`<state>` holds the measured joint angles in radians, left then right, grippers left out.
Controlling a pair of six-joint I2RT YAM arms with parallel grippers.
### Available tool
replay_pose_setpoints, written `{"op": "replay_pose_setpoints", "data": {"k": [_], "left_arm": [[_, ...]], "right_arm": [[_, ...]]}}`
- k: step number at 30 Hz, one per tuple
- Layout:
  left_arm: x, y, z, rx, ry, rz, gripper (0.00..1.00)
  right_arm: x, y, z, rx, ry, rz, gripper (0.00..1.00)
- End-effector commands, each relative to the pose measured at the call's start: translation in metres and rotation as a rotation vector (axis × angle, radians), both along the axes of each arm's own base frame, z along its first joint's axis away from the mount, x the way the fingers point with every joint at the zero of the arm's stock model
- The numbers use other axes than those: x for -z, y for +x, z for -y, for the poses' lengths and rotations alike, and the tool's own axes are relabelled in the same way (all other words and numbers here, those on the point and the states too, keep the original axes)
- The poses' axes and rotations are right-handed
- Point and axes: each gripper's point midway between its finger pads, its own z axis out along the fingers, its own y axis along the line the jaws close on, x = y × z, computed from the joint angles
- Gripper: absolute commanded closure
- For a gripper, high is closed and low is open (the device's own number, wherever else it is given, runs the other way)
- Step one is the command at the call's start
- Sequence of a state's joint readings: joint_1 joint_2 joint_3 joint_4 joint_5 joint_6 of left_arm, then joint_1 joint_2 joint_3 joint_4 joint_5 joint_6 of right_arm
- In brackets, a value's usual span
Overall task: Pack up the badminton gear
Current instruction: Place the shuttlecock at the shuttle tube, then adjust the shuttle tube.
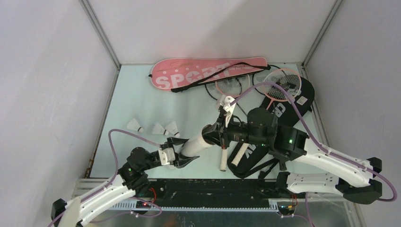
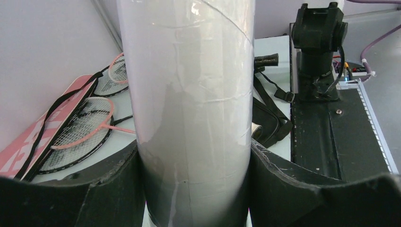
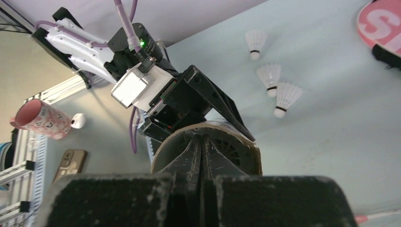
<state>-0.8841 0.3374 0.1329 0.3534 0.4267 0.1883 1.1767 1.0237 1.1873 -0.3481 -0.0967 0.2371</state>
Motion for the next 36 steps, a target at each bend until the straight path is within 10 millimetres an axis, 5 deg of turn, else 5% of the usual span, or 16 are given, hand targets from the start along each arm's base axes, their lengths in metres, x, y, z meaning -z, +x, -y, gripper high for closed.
{"op": "replay_pose_setpoints", "data": {"k": [1,5,8,11,14,16,21,25,27,28,31,36], "left_arm": [[-0.004,-0.014,0.003,0.080,-0.006,0.061,0.65],[-0.006,-0.014,0.001,0.073,-0.019,0.061,0.65],[-0.008,-0.011,0.000,0.054,-0.030,0.054,0.65],[-0.011,-0.009,0.000,0.042,-0.038,0.052,0.65],[-0.013,-0.007,-0.001,0.027,-0.048,0.044,0.65],[-0.016,-0.005,-0.002,0.014,-0.059,0.041,0.65],[-0.034,0.007,-0.008,-0.061,-0.150,0.004,0.66],[-0.073,0.045,-0.038,-0.304,-0.435,-0.135,0.63],[-0.090,0.057,-0.053,-0.385,-0.551,-0.188,0.63],[-0.099,0.059,-0.056,-0.402,-0.579,-0.202,0.63],[-0.114,0.068,-0.066,-0.453,-0.663,-0.281,0.63],[-0.127,0.070,-0.061,-0.423,-0.710,-0.356,0.63]], "right_arm": [[0.012,-0.013,-0.007,-0.037,-0.041,-0.128,1.00],[0.015,-0.013,-0.008,-0.037,-0.078,-0.141,0.94],[-0.010,-0.009,0.007,-0.010,-0.077,-0.066,0.70],[-0.058,-0.005,0.030,0.039,0.022,0.040,0.53],[-0.094,-0.011,0.056,0.043,0.123,0.146,0.15],[-0.105,-0.016,0.067,0.036,0.162,0.176,0.03],[-0.117,-0.019,0.085,0.048,0.247,0.284,0.01],[-0.099,-0.013,0.084,0.072,0.303,0.372,0.01],[-0.059,-0.001,0.071,0.102,0.272,0.366,0.01],[-0.062,0.003,0.070,0.126,0.308,0.377,0.01],[-0.013,0.026,0.056,0.215,0.261,0.342,0.01],[0.044,0.042,0.012,0.210,0.171,0.309,0.01]]}}
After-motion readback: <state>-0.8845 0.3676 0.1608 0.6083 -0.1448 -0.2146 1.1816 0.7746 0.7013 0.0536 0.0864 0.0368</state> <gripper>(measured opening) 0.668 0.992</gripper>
